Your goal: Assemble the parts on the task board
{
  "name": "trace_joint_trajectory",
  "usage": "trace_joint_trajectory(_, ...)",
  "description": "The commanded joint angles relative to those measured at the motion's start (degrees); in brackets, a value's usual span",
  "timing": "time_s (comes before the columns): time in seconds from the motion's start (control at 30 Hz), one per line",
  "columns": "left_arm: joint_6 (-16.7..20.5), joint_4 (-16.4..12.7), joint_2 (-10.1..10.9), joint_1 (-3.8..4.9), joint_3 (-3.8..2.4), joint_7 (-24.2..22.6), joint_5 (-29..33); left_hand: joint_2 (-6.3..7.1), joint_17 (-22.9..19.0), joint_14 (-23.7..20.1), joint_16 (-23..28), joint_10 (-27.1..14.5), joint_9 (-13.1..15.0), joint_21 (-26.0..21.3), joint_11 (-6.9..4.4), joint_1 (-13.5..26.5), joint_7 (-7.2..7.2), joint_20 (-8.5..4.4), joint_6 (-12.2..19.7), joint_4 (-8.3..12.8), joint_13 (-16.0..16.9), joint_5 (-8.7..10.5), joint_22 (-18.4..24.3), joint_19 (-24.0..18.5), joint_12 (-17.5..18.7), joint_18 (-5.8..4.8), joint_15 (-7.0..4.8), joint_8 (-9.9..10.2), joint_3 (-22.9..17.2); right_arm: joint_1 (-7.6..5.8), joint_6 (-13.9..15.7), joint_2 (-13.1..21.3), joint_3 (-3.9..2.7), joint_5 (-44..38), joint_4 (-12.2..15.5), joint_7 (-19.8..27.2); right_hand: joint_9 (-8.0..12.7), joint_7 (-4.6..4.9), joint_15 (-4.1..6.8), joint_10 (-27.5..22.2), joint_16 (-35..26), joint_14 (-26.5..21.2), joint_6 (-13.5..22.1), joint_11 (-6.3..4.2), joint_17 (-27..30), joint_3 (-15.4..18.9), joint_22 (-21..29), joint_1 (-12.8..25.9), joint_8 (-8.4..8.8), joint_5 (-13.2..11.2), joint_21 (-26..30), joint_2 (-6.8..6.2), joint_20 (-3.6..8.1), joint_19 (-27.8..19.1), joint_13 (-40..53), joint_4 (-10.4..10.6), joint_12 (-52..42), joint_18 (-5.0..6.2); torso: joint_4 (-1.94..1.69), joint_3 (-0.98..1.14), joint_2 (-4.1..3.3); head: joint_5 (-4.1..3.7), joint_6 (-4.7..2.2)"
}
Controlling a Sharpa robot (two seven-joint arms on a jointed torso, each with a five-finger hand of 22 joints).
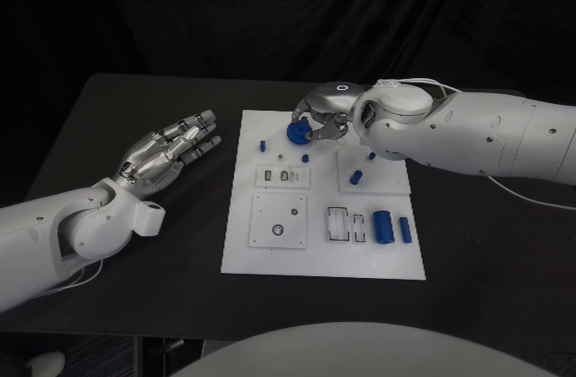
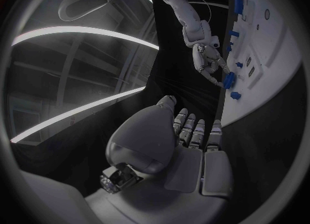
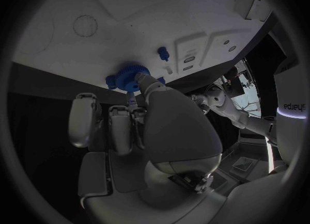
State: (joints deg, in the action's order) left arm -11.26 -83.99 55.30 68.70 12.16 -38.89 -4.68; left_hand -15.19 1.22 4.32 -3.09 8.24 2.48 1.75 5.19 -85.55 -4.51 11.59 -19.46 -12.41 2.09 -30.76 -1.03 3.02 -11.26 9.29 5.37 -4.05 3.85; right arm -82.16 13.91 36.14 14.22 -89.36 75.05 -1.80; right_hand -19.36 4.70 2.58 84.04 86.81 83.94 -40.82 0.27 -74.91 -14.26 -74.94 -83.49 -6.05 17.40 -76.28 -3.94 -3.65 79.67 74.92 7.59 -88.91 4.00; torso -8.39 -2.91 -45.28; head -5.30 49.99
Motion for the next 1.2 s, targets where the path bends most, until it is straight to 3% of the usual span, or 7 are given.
trace_joint_trajectory(0.03, -0.8, -0.1, -0.1, -0.05, -0.05, -2.7, 0.0, -0.24, 0.1, 0.0, -0.4, 0.0, 0.1, 0.4, 0.4, 0.0, -0.16, 0.4, -0.1, 0.0, 0.1, -0.23, -0.1, -0.1, -0.3, 0.8, 0.58, 0.1, -0.5, 0.14, -1.2, -0.2, -0.04, -0.4, -0.1, -0.4, 3.7, -0.98, 0.83, 0.9, -0.5, 3.3, 7.0, -0.87, -9.9, -0.4, -6.5, 0.1, 2.68, -1.5, 1.0, -0.75, 0.4, -0.8, 10.6, 0.2, 0.8, 0.14, -0.05, 0.07, -0.05, -0.08, 0.01)
trace_joint_trajectory(0.33, -0.6, -0.3, 0.2, -0.06, -0.05, -2.7, 0.0, -0.24, 0.1, 0.0, -0.4, 0.0, 0.1, 0.4, 0.4, 0.0, -0.16, 0.4, -0.1, 0.0, 0.1, -0.23, -0.1, -0.1, -0.3, 0.8, 0.58, 0.1, -0.5, 0.5, 0.2, -0.5, -0.04, -0.4, -0.6, -0.2, 6.5, -1.32, 1.08, -2.2, -1.5, 2.5, 11.3, -1.15, -8.8, -0.4, -5.7, 0.5, 3.04, -2.7, 2.9, -0.48, 0.72, -2.0, 7.9, 0.5, 2.1, 0.54, -0.04, 0.05, 0.01, 0.28, 0.01)
trace_joint_trajectory(0.47, -0.6, -0.3, 0.4, -0.07, -0.05, -2.7, 0.0, -0.23, 0.1, 0.0, -0.4, 0.0, 0.1, 0.4, 0.42, 0.0, -0.17, 0.42, -0.2, 0.0, 0.1, -0.23, -0.1, 0.0, -0.3, 0.8, 0.61, 0.0, -0.6, 0.6, 3.3, 0.6, -0.05, -0.4, 0.1, 0.1, 6.8, -1.3, 1.09, -2.5, -1.7, 2.4, 11.1, -1.14, -8.6, -0.3, -5.6, 0.9, 2.86, -3.7, 3.2, -0.23, 0.75, -2.2, 7.7, 0.9, 2.3, 0.59, -0.03, 0.03, 0.03, 0.07, 0.01)
trace_joint_trajectory(0.67, -0.4, -0.4, 0.7, -0.09, -0.05, -2.8, 0.0, -0.23, 0.1, 0.0, -0.4, 0.0, 0.1, 0.4, 0.42, 0.0, -0.17, 0.42, -0.2, 0.0, 0.1, -0.23, -0.1, 0.0, -0.3, 0.8, 0.61, 0.0, -0.6, -0.59, 8.0, 4.3, -0.06, -0.4, 3.4, 0.2, 4.8, -0.3, 0.73, -2.0, -1.8, 2.5, 1.1, -0.55, -8.7, 0.0, -5.9, 1.9, 0.42, -4.6, 3.3, 0.39, 0.52, -1.7, 8.0, 2.1, 2.1, 0.48, 0.17, -0.04, 0.15, 0.17, 0.01)
trace_joint_trajectory(0.9, 0.0, -0.8, 1.2, -0.09, -0.05, -2.8, 0.0, -0.2, 0.1, 0.1, -0.4, 0.1, 0.1, 0.4, 0.44, 0.0, -0.19, 0.46, -0.3, 0.1, 0.1, -0.24, -0.1, 0.0, -0.4, 0.8, 0.64, 0.0, -0.7, -3.8, 7.2, 12.2, -0.03, 1.4, 9.6, -0.6, 4.5, 0.58, 0.25, 2.1, -0.3, 3.8, -6.3, 0.09, -10.6, 2.0, -8.2, 6.3, -2.08, -5.0, -0.4, 0.65, 0.0, 1.5, 11.4, 6.0, 0.5, -0.49, 0.27, -0.02, 0.32, 0.1, 0.01)
trace_joint_trajectory(1.07, 0.2, -1.2, 1.4, -0.1, -0.05, -2.8, 0.1, -0.11, 0.1, 0.2, -0.5, 0.2, 0.1, 0.4, 0.47, 0.1, -0.24, 0.49, -0.4, 0.2, 0.1, -0.23, -0.1, 0.0, -0.5, 0.81, 0.67, 0.0, -0.9, -4.81, 7.4, 18.8, -0.01, 4.8, 13.1, 0.9, 4.7, 0.45, 0.64, 4.8, -0.3, 4.2, -7.7, -0.17, -10.6, 2.8, -9.6, 7.5, -1.86, -5.2, -3.0, 0.24, 0.35, 3.5, 13.9, 7.5, -0.6, -1.11, 0.52, -0.1, 0.31, 0.12, 0.01)
trace_joint_trajectory(1.2, 0.2, -1.1, 1.2, -0.1, -0.05, -2.8, 0.1, -0.11, 0.1, 0.2, -0.5, 0.2, 0.1, 0.4, 0.47, 0.1, -0.24, 0.49, -0.4, 0.2, 0.1, -0.23, -0.1, 0.0, -0.5, 0.81, 0.67, 0.0, -0.9, -4.15, 8.3, 22.8, 0.01, 6.4, 14.1, 2.3, 5.2, -0.08, 1.46, 2.6, -4.3, 3.2, -8.6, -0.9, -5.9, 3.5, -10.1, 7.3, -1.15, -6.4, -3.5, -0.06, 1.14, 4.4, 10.9, 8.8, 0.7, -1.29, 0.43, -0.18, 0.44, -0.08, 0.01)
